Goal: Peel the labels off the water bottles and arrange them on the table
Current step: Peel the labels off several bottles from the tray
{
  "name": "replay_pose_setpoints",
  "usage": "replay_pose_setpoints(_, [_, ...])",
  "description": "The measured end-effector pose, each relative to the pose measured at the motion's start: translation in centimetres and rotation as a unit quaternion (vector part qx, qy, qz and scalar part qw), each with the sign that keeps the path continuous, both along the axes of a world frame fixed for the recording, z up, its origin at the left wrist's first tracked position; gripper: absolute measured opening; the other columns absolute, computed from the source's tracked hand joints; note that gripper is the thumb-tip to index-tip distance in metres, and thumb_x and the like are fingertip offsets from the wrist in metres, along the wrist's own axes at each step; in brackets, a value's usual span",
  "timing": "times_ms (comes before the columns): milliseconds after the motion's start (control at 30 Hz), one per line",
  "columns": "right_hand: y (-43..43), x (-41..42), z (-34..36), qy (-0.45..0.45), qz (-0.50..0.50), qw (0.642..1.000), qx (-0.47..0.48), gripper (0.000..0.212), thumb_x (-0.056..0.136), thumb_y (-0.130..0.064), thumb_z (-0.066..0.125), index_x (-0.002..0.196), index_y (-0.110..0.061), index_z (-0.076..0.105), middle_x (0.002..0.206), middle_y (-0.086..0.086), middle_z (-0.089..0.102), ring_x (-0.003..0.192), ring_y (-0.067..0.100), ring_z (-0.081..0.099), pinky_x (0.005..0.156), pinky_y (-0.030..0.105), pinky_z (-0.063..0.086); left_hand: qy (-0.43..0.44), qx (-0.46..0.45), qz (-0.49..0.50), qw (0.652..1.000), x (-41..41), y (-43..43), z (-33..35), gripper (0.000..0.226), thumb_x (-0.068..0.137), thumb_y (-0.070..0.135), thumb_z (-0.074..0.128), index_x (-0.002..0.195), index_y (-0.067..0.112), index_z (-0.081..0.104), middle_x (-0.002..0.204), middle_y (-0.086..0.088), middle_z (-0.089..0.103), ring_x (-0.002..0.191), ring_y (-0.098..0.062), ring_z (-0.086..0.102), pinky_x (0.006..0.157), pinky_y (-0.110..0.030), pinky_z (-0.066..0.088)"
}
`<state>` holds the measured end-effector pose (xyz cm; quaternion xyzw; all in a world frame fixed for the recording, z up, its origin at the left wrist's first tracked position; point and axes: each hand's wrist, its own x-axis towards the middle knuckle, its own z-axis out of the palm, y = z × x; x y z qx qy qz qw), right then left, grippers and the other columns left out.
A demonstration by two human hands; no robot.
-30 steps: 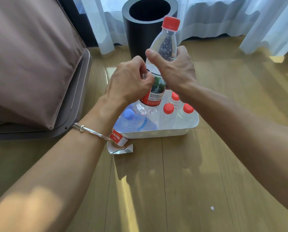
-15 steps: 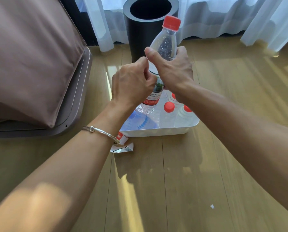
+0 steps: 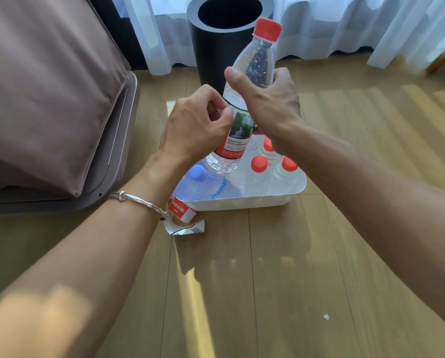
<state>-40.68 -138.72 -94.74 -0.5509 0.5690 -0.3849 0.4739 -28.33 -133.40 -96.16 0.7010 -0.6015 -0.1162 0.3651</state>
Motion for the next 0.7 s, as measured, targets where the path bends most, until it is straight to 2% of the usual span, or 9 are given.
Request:
replay_pose_setpoints(100, [0.0,0.1,0.1,-0.001,0.002,1.000,-0.001,0.054,0.073,-0.062,0.074,0.103,-0.022,0.051,0.091,-0.008,0.059,0.086,0.010,0.064,0.077,0.044,0.060,-0.005,0.008,-0.003,1.000,0.6,-0.2,0.4,0.012,0.088,0.029,0.065,0.081,0.024,0.058,0.066,0.017,0.058,0.059,0.006,0.055,0.056,-0.005,0.039])
replay_pose_setpoints(167, [0.0,0.0,0.1,0.007,0.007,1.000,-0.009,0.053,0.076,-0.060,0.073,0.104,-0.021,0.051,0.090,-0.009,0.057,0.083,0.008,0.062,0.078,0.042,0.059,-0.015,0.016,-0.008,1.000,0.9,-0.3,0.6,0.011,0.090,0.028,0.065,0.082,0.023,0.059,0.068,0.019,0.058,0.061,0.004,0.056,0.056,-0.004,0.040])
replay_pose_setpoints(233, [0.1,0.1,0.0,0.016,0.011,1.000,-0.019,0.052,0.078,-0.059,0.072,0.106,-0.020,0.050,0.088,-0.010,0.055,0.080,0.005,0.059,0.076,0.035,0.058,-0.031,0.017,-0.002,0.999,0.9,-0.3,0.7,0.010,0.089,0.027,0.065,0.081,0.024,0.059,0.069,0.017,0.060,0.064,-0.002,0.058,0.059,-0.007,0.042])
replay_pose_setpoints(333, [0.1,0.2,-0.1,0.023,0.009,0.999,-0.026,0.055,0.078,-0.059,0.071,0.109,-0.019,0.050,0.088,-0.011,0.055,0.079,0.003,0.057,0.072,0.029,0.054,-0.062,0.019,0.015,0.998,0.4,-0.3,0.9,0.007,0.087,0.025,0.061,0.080,0.024,0.060,0.074,0.010,0.063,0.073,-0.012,0.062,0.070,-0.025,0.049])
replay_pose_setpoints(433, [0.2,0.3,-0.2,0.019,-0.001,1.000,-0.021,0.055,0.078,-0.059,0.072,0.110,-0.019,0.051,0.089,-0.011,0.056,0.078,0.002,0.057,0.068,0.026,0.051,-0.087,0.020,0.026,0.996,0.0,-0.2,0.9,0.010,0.088,0.025,0.058,0.085,0.019,0.065,0.077,0.008,0.064,0.078,-0.016,0.063,0.068,-0.024,0.043])
replay_pose_setpoints(600, [0.3,0.3,-0.2,0.019,0.000,1.000,-0.021,0.053,0.078,-0.058,0.072,0.107,-0.020,0.050,0.089,-0.011,0.057,0.079,0.003,0.059,0.070,0.027,0.053,-0.091,0.024,0.025,0.995,-0.4,-0.3,0.8,0.014,0.090,0.022,0.054,0.088,0.013,0.065,0.083,-0.003,0.070,0.080,-0.023,0.062,0.067,-0.031,0.045])
replay_pose_setpoints(700, [0.3,0.3,-0.3,0.021,0.003,1.000,-0.019,0.053,0.077,-0.059,0.073,0.106,-0.021,0.049,0.089,-0.010,0.057,0.080,0.005,0.060,0.076,0.034,0.058,-0.086,0.032,0.007,0.996,-0.2,-0.4,0.8,0.012,0.089,0.021,0.053,0.083,0.013,0.060,0.078,-0.004,0.067,0.075,-0.022,0.060,0.066,-0.031,0.044])
